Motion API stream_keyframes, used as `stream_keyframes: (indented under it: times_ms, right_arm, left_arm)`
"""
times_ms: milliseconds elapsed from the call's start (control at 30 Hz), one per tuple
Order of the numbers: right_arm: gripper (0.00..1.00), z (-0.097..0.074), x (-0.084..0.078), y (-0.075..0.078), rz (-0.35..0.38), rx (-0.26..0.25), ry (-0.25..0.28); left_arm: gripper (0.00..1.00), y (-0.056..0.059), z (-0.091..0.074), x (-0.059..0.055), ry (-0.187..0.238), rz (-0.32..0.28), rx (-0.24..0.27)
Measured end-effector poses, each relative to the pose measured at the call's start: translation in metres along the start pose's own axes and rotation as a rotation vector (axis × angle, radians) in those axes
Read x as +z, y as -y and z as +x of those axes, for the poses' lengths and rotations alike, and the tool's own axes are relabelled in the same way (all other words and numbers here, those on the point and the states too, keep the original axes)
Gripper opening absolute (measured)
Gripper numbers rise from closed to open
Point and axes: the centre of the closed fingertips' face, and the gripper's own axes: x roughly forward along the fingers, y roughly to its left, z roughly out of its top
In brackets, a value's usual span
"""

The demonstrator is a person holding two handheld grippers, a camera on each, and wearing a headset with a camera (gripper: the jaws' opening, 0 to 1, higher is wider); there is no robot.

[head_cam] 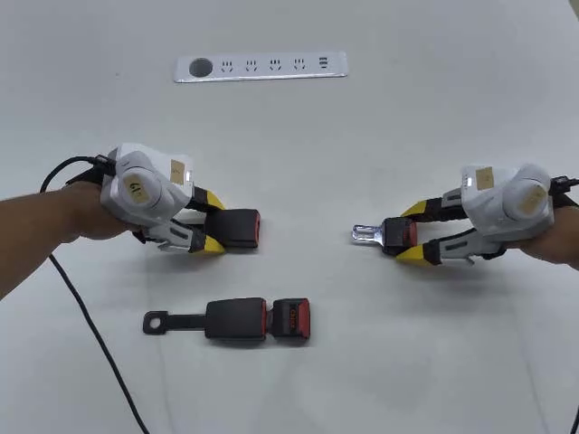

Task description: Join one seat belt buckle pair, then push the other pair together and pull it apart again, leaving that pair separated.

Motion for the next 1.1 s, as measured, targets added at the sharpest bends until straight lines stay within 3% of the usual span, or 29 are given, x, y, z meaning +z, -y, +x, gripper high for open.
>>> stream_keyframes:
  times_ms: [1100]
  right_arm:
    - [0.35,0.073,0.073,-0.008,-0.049,0.048,0.033]
  left_arm:
    - [0.33,0.001,0.002,0.000,-0.022,-0.002,-0.002]
